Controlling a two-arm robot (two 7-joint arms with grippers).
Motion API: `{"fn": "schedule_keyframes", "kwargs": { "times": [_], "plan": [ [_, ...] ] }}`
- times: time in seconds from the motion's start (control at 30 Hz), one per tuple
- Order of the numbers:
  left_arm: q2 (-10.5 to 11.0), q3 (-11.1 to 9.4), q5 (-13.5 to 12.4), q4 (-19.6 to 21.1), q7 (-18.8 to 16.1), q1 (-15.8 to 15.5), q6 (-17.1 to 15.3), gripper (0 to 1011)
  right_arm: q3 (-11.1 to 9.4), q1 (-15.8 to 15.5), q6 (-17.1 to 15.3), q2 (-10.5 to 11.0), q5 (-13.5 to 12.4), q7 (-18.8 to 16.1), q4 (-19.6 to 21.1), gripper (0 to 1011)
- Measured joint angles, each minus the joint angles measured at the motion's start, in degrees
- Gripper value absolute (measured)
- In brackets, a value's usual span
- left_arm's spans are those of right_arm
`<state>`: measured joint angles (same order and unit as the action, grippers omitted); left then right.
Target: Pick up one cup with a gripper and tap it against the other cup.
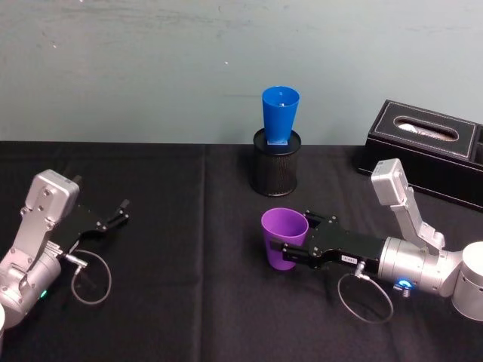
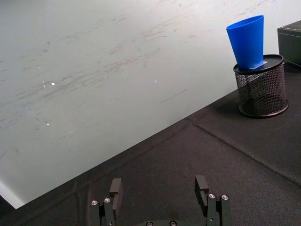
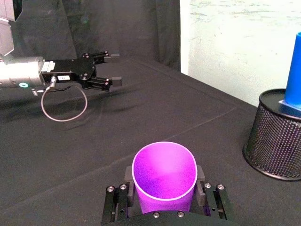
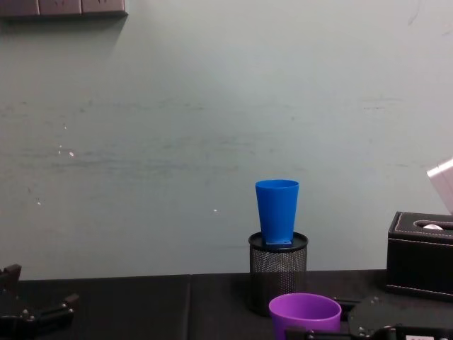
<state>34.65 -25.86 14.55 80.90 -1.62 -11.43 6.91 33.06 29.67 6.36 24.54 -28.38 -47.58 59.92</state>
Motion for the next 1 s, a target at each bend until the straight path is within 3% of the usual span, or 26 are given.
{"fn": "schedule_keyframes", "kwargs": {
  "times": [1.0],
  "plan": [
    [0.0,0.0,0.0,0.0,0.0,0.0,0.0,1011,0.4,0.5,-1.4,-0.2,0.3,-0.7,-1.2,729]
  ]
}}
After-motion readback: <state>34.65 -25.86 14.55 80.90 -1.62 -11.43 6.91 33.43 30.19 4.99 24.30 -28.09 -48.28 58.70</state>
